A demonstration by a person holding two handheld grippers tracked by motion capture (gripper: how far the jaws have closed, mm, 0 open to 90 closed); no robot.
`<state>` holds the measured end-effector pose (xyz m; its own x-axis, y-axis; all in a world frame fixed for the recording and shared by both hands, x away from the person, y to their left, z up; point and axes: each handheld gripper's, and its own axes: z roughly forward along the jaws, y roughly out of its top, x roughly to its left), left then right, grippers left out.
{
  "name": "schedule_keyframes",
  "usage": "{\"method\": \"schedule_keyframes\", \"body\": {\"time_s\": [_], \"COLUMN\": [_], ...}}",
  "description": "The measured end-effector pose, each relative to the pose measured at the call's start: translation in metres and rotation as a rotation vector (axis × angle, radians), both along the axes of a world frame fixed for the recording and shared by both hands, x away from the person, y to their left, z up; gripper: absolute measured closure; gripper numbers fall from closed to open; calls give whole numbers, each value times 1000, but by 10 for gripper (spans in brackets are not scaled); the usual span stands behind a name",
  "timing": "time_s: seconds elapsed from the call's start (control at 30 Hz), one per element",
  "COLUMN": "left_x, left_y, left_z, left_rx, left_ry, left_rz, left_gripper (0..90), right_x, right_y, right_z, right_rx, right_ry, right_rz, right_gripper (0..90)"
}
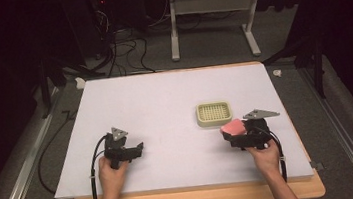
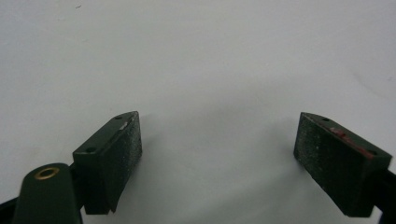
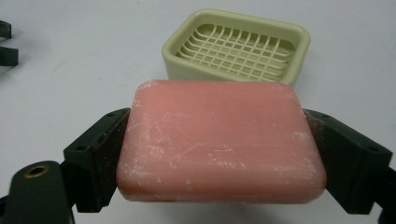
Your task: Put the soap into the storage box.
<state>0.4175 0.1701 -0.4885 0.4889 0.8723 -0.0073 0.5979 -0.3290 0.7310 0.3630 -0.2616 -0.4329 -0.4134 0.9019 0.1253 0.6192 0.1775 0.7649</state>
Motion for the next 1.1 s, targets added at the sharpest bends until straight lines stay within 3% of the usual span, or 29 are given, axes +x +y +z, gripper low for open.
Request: {"method": "schedule_keyframes", "body": {"time_s": [0.57, 1.1], "left_x": [0, 0], "left_y": [0, 0], "left_z": [0, 0], "left_rx": [-1, -5], "left_ry": [-1, 1], "left_rz": [1, 1], "left_gripper": [158, 158], "right_x": [16, 36], "right_y": [-2, 8], "right_z": [13, 20], "right_rx": [48, -6], "right_ry": [6, -1], "right_rz": [-3, -3], "right_gripper": [138, 138]}}
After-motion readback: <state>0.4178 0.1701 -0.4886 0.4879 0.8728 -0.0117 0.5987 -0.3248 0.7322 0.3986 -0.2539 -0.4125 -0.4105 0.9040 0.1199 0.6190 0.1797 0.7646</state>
